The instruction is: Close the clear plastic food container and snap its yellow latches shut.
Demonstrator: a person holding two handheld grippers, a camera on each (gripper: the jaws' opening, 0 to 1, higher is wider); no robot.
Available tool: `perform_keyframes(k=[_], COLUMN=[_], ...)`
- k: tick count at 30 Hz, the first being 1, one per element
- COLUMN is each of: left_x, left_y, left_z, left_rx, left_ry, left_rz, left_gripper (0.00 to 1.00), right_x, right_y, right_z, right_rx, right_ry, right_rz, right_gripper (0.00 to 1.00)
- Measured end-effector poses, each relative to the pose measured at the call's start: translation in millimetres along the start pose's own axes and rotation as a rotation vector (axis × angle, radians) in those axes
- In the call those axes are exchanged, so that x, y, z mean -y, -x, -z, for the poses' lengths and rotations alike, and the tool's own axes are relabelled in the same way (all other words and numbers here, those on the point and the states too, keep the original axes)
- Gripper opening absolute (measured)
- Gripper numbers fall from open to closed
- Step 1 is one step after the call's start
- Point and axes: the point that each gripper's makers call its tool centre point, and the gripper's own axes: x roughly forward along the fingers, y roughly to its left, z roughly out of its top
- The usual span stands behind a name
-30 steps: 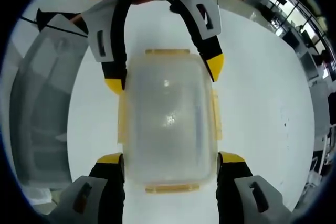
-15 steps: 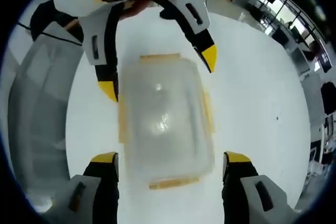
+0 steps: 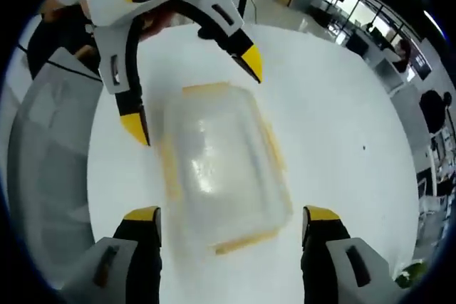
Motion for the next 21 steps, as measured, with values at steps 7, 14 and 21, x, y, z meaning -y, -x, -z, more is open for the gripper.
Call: perform_keyframes(k=[7, 14, 21], left_x=[2.0, 2.2, 3.4], left_y=[12.0, 21.7, 29.0], left_z=[8.7, 11.1, 13.5], left_rx=[0.019, 0.046, 0.068], left_ry=[0.024, 0.046, 0.054], left_rz=[-0.032, -0.038, -0.036], left_gripper=[0.91, 0.92, 0.92], right_x=[-1.7, -2.5, -1.4], right_y=[5.3, 9.7, 11.7], right_z=[-0.2, -1.1, -0.9], right_rx=[0.023, 0.034, 0.047], right_ry=[-0.032, -0.063, -0.104], right_rz=[0.032, 0.055, 0.076], right_gripper=[0.80, 0.80, 0.80])
